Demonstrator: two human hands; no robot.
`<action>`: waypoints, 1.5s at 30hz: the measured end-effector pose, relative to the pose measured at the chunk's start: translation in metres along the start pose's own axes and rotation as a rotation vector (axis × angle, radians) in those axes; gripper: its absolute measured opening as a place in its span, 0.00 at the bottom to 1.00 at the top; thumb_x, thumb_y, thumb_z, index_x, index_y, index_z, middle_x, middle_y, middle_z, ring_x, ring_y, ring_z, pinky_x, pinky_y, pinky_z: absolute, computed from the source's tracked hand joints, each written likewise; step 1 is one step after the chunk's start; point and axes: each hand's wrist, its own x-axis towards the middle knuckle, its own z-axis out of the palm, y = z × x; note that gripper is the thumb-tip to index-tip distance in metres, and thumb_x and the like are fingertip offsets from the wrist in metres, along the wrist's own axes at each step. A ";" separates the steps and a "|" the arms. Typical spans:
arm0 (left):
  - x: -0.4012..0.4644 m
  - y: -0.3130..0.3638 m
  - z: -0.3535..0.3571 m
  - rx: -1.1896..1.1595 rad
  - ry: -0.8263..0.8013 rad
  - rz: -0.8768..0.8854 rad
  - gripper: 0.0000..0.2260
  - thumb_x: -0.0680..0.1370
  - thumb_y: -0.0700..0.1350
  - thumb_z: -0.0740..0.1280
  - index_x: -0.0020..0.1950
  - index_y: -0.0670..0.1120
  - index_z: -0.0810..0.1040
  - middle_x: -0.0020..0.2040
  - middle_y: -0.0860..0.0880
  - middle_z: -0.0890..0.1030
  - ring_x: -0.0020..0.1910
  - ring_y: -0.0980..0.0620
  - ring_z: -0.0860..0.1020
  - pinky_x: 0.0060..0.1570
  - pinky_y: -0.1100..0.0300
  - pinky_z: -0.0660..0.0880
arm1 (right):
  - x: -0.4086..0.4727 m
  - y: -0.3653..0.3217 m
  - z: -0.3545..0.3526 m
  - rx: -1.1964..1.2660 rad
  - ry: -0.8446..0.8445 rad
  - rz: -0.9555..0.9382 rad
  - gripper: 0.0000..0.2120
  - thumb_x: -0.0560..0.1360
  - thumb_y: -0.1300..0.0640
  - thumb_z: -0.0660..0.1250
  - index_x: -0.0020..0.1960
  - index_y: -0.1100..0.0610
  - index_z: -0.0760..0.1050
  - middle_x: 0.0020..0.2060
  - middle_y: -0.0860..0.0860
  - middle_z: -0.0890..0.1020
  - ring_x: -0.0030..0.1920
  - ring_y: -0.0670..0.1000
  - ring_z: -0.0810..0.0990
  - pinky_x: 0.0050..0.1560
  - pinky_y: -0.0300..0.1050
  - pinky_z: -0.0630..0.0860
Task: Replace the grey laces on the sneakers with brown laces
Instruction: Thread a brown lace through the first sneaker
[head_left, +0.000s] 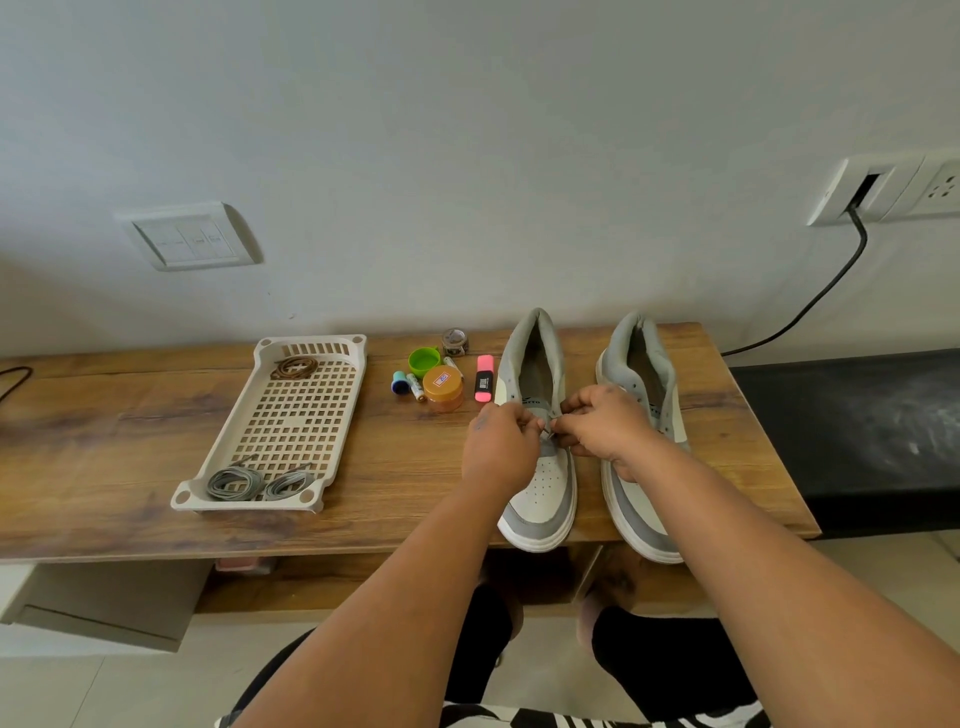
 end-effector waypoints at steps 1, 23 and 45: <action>-0.001 0.001 0.000 -0.050 -0.003 -0.022 0.08 0.81 0.48 0.65 0.52 0.45 0.80 0.48 0.47 0.81 0.46 0.49 0.78 0.43 0.58 0.74 | 0.000 0.000 0.000 -0.008 0.005 -0.004 0.10 0.73 0.61 0.73 0.44 0.48 0.74 0.42 0.54 0.85 0.43 0.53 0.85 0.49 0.53 0.83; -0.003 -0.003 0.007 0.009 0.104 0.028 0.09 0.80 0.50 0.66 0.53 0.46 0.82 0.50 0.49 0.80 0.51 0.50 0.78 0.50 0.54 0.77 | 0.001 -0.001 -0.004 0.144 -0.050 0.083 0.08 0.75 0.65 0.71 0.51 0.56 0.77 0.44 0.57 0.85 0.45 0.54 0.85 0.48 0.48 0.83; 0.005 -0.009 -0.006 0.103 -0.051 0.133 0.04 0.81 0.48 0.65 0.52 0.49 0.78 0.50 0.49 0.78 0.48 0.51 0.75 0.42 0.60 0.69 | 0.002 0.003 -0.004 0.019 0.006 -0.056 0.06 0.78 0.51 0.69 0.45 0.53 0.79 0.42 0.52 0.86 0.41 0.49 0.86 0.50 0.46 0.81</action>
